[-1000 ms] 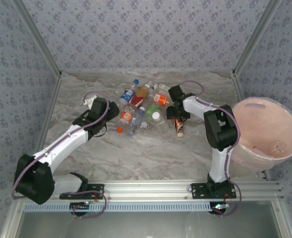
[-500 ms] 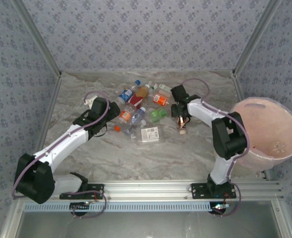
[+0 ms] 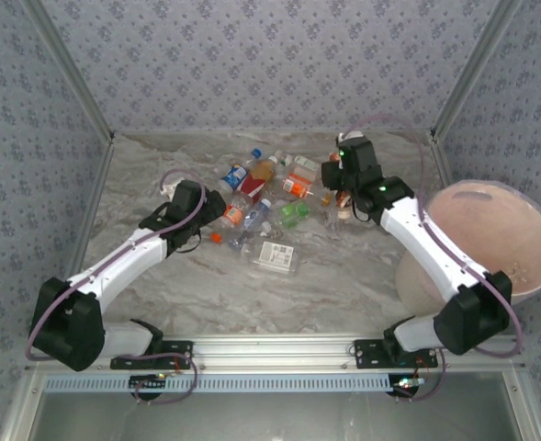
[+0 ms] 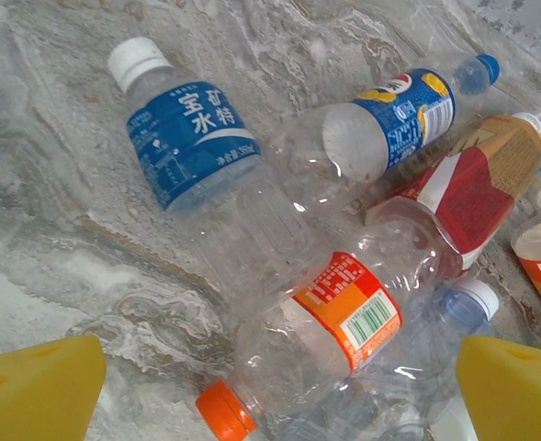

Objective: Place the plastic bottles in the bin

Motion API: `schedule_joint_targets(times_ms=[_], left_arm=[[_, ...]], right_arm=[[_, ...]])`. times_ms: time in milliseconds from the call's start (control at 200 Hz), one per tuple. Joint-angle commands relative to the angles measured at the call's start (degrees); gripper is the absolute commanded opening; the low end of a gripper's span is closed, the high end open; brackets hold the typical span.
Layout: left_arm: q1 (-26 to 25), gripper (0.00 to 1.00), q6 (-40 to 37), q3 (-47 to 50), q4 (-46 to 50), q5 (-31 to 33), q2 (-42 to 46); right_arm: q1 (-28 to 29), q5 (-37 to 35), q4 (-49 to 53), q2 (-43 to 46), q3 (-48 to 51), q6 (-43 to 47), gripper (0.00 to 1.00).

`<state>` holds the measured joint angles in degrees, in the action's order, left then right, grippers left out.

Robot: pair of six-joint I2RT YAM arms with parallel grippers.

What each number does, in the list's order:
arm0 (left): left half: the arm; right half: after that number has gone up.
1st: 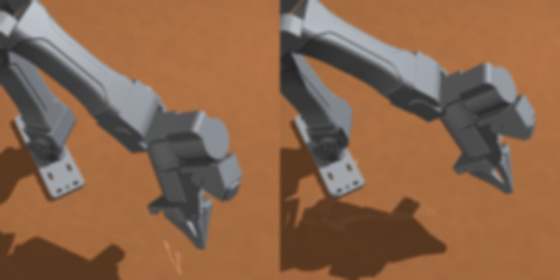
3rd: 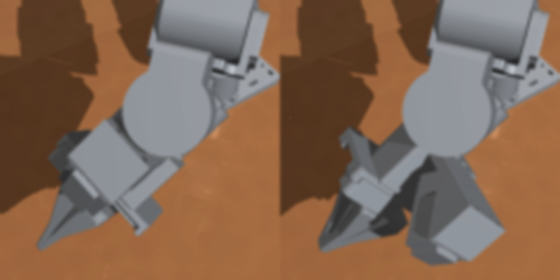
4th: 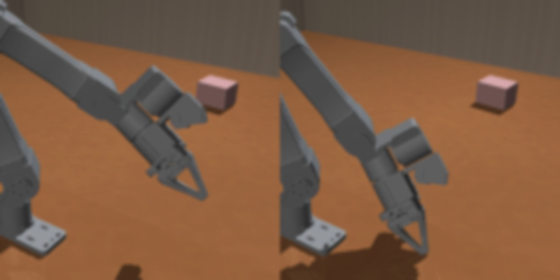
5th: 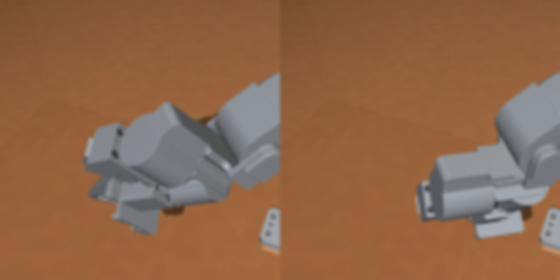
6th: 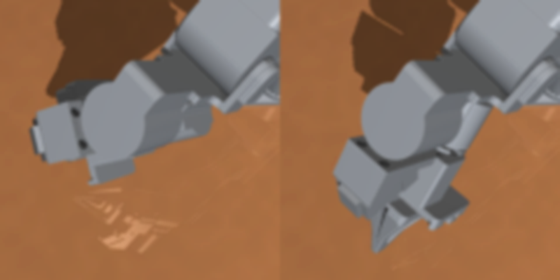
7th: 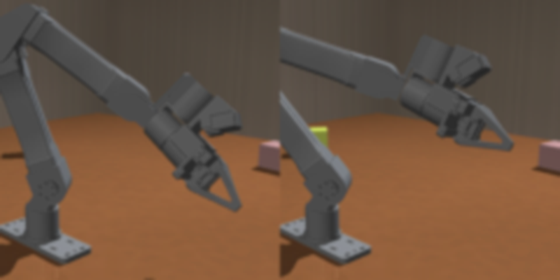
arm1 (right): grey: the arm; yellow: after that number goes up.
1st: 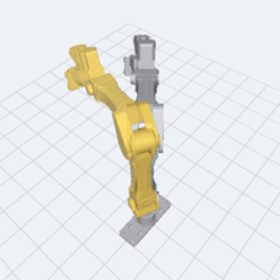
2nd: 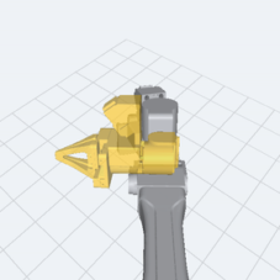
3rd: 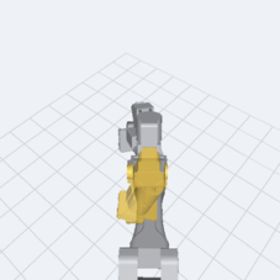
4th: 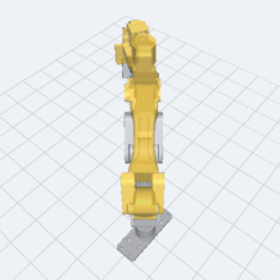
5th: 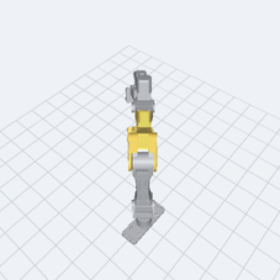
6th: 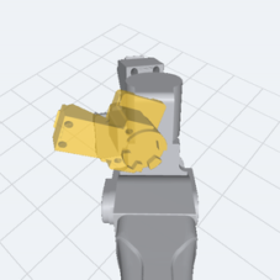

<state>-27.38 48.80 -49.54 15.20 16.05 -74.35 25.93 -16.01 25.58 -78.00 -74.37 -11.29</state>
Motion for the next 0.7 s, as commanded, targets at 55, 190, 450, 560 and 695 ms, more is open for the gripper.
schedule_joint_targets(times_ms=[55,190,450,560,695], left_arm=[[0.3,0.98,0.8,0.2,-1.8,-1.8,-1.1],[0.2,0.98,0.6,0.3,-2.1,-1.4,-1.2],[0.2,0.98,1.0,0.0,-2.4,-1.8,-1.9],[0.2,0.98,1.1,-0.3,-2.6,-2.0,-2.3],[0.2,0.98,1.0,-1.3,-2.3,-2.3,-2.9]], right_arm=[[0.5,-0.5,1.4,9.0,-4.0,5.3,0.46],[-0.1,0.5,-0.1,16.5,-4.6,8.8,0.45],[-1.1,-11.1,0.0,26.6,-5.6,15.0,0.43],[-1.6,-15.4,0.2,29.6,-5.5,16.3,0.42],[-1.7,-27.7,1.0,32.6,-5.8,19.2,0.42]])
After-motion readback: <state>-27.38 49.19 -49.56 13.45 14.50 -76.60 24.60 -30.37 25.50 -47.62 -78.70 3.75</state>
